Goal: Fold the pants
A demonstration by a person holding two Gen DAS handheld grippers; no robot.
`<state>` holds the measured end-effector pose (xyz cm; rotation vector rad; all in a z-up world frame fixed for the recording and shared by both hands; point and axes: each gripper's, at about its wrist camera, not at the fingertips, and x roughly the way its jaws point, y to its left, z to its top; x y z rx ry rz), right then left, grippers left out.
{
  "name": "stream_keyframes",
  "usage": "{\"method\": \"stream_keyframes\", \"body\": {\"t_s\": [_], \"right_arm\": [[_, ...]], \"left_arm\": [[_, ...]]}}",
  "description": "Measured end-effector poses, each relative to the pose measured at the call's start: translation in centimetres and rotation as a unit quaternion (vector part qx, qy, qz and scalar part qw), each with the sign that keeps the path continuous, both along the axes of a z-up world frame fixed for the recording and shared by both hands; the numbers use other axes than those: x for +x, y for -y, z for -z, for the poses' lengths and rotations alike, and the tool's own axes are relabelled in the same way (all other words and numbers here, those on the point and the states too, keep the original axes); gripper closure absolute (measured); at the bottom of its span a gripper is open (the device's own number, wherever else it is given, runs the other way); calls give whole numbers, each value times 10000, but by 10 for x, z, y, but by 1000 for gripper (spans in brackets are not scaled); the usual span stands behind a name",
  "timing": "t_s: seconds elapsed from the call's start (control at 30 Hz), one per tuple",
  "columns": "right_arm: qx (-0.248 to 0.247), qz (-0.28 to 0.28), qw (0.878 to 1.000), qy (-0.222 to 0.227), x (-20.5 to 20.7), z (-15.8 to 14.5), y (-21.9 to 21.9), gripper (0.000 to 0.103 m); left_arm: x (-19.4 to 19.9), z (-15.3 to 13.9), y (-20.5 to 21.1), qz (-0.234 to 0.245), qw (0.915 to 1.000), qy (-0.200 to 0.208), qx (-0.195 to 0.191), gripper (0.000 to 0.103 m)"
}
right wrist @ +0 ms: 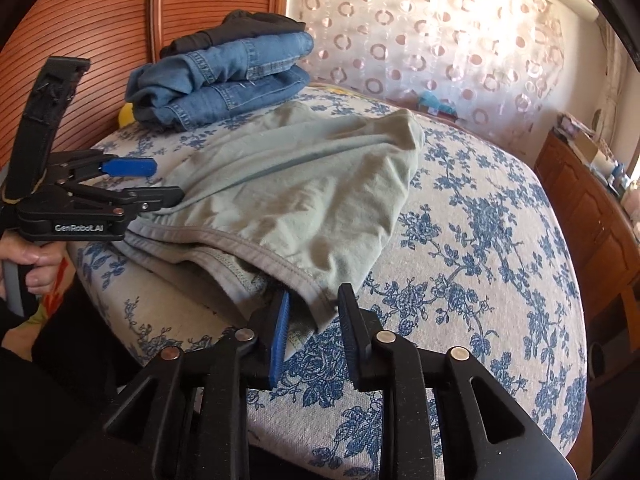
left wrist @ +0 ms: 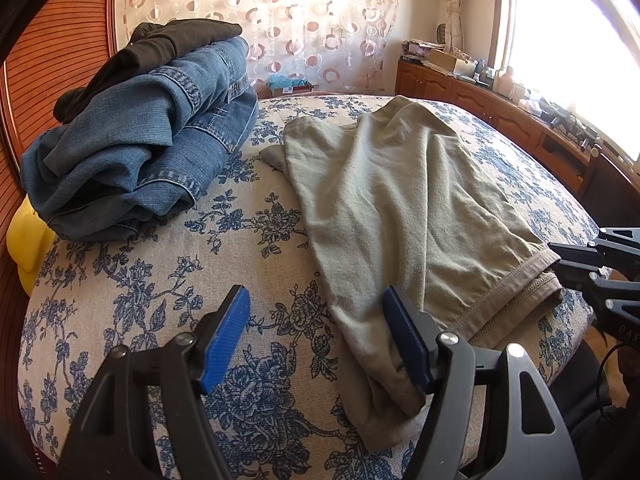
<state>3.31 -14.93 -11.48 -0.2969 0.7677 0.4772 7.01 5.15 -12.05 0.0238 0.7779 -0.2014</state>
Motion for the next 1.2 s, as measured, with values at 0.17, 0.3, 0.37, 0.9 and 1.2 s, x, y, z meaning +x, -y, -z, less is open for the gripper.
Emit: {"method": "stream_keyframes", "body": {"t_s": [0.17, 0.3, 0.37, 0.9, 1.2], "right_arm": [[171, -26, 9998, -81, -2, -3, 6, 102], [324, -105, 9994, -105, -11, -10, 10, 103], [328, -162, 9993, -81, -16, -12, 11, 103], [346, -366, 9978, -430, -35, -4, 24, 103], [497, -220, 9980, -307, -37, -18, 35, 100]], "left_arm": [[0, 0, 0, -3, 10000, -4, -4, 34], [0, 0, -1, -6, 10000, -4, -10, 34], [0, 0, -1, -3, 10000, -3, -9, 34], [-2, -5, -5, -11, 9999, -64, -95, 32], [-19, -8, -12, -58, 9997, -66, -214, 33]]}}
